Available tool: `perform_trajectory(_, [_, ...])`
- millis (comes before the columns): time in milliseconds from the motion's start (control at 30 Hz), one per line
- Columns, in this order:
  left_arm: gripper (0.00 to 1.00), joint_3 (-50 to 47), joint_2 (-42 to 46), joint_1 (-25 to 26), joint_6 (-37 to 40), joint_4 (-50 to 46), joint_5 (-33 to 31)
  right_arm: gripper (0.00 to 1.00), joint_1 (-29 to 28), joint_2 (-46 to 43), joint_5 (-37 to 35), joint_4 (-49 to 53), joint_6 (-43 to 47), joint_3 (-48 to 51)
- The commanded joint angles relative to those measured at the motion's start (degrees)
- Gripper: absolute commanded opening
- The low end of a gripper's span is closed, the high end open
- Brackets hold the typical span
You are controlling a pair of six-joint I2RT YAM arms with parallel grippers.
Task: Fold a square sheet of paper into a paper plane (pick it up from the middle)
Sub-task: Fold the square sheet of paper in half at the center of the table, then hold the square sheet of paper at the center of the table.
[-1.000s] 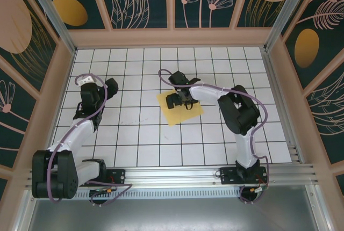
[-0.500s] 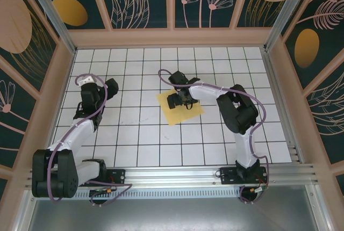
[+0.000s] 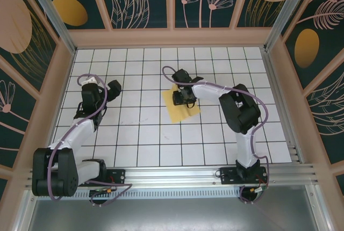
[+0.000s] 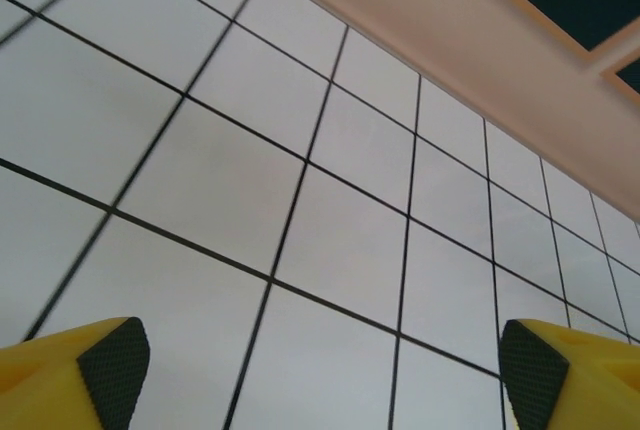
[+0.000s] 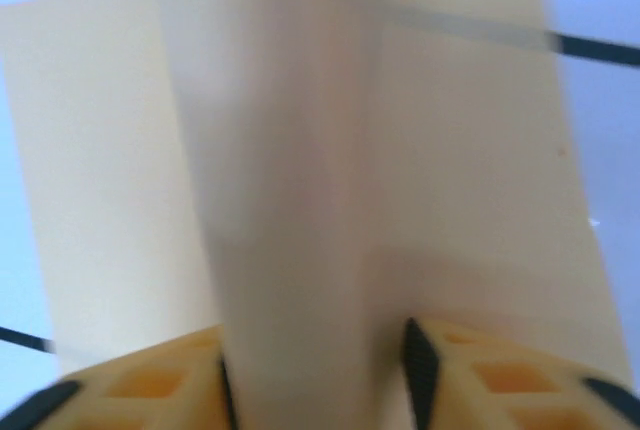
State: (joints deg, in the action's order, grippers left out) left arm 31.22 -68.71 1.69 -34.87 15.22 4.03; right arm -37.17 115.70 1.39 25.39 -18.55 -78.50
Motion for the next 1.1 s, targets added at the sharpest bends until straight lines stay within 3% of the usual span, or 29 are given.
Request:
perform_trajectory(0, [0.87, -1.8, -1.5, -0.3, -2.9, 1.0, 7.6, 0.34, 1.4, -5.3, 13.9, -5.9, -5.3, 2.5])
perform_trajectory(67, [0.8, -2.8, -2.0, -0.1, -4.7, 3.0, 10.4, 0.26, 2.8, -7.7, 20.8, -11.1, -8.3, 4.4])
perform_trajectory(300, [0.63, -3.2, -4.7, 4.3, -7.4, 7.0, 12.8, 0.2, 7.4, -11.1, 34.0, -23.0, -14.7, 11.3])
perform_trajectory(500, [0.44, -1.8, -11.2, 11.0, -11.3, 12.8, 14.7, 0.17, 10.1, -9.7, 36.5, -26.7, -15.9, 16.4])
perform_trajectory(833, [0.26, 4.6, -25.1, 22.1, -17.3, 23.2, 18.3, 0.17, 12.0, -7.0, 36.8, -26.3, -15.5, 18.6])
perform_trajectory(1067, [0.12, 9.3, -33.8, 27.1, -20.0, 27.2, 20.3, 0.17, 12.2, -5.7, 38.9, -24.8, -14.2, 18.6])
